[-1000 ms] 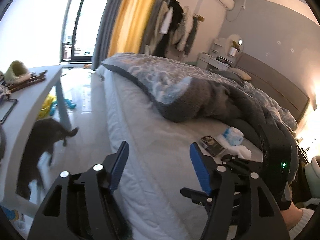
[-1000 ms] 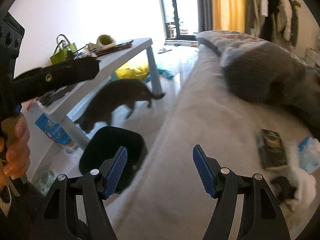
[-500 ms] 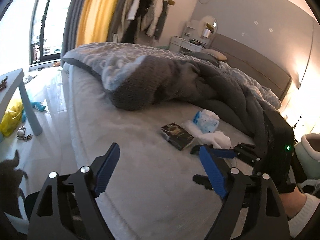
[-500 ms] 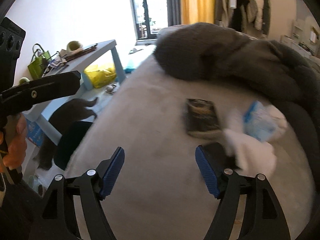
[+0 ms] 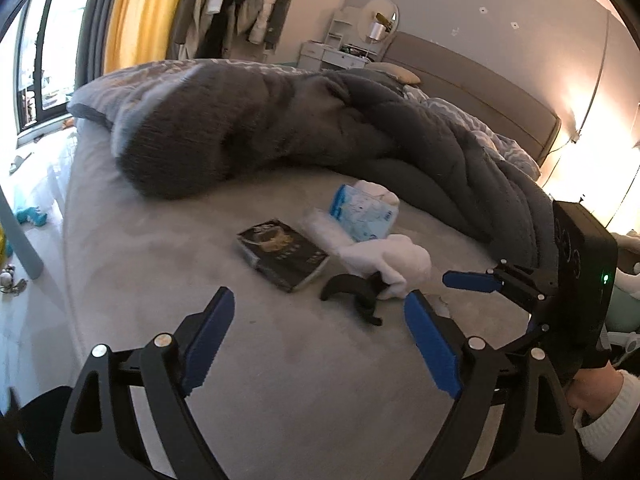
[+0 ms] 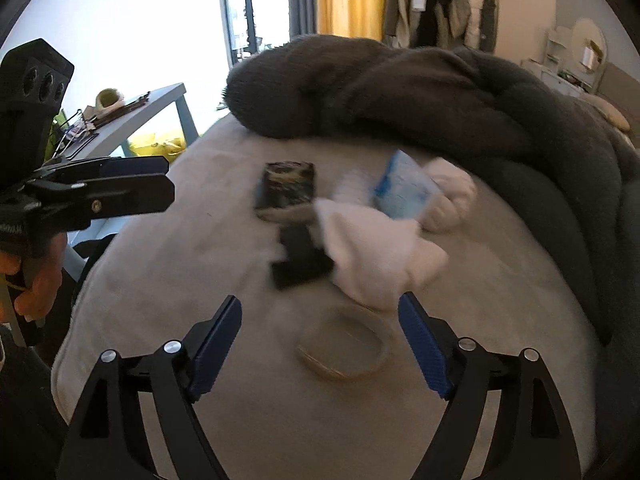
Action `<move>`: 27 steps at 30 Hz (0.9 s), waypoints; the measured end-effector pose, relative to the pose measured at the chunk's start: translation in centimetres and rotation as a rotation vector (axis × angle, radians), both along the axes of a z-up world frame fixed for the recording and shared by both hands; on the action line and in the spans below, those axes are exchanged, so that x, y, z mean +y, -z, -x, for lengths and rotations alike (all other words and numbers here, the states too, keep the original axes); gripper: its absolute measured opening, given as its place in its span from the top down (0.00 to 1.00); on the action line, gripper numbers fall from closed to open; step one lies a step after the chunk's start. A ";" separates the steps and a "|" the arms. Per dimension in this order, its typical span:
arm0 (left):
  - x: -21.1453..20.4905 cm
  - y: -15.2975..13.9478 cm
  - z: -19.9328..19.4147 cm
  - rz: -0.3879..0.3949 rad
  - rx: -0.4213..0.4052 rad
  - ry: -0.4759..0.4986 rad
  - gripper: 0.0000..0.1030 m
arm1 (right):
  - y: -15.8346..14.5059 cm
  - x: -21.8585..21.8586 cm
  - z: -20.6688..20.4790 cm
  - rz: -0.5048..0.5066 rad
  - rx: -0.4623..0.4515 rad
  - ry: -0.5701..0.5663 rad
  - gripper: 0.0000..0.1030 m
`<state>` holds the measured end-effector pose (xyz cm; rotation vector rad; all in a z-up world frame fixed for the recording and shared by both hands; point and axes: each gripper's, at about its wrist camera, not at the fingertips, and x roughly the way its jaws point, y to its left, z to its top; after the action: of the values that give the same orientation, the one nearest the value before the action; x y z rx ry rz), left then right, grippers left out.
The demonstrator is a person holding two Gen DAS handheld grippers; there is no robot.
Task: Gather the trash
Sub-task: 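Grasp the second tape core with the right tool while the left tool grasps the black clip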
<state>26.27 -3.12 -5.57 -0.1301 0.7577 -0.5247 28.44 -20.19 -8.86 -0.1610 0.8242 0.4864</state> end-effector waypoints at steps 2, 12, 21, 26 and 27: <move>-0.9 0.5 -0.6 0.008 0.008 0.013 0.14 | 0.5 -1.0 -0.1 -0.002 0.009 0.014 0.21; -3.5 3.1 -3.1 -0.013 0.085 0.040 0.14 | 2.3 -2.9 -0.3 -0.075 0.038 -0.015 0.20; -4.0 4.5 -4.3 -0.013 0.125 0.059 0.17 | 3.1 -1.5 -0.8 -0.039 0.066 -0.015 0.39; -4.6 4.5 -4.3 -0.006 0.122 0.079 0.25 | 3.2 -2.6 -1.2 -0.082 0.083 0.013 0.49; -4.8 4.4 -4.3 -0.007 0.118 0.079 0.26 | 3.1 -2.8 -1.2 -0.081 0.079 0.015 0.49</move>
<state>30.58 -7.87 -9.98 -0.1256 0.8828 -0.5930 29.60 -22.95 -11.98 -0.0615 0.8811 0.5136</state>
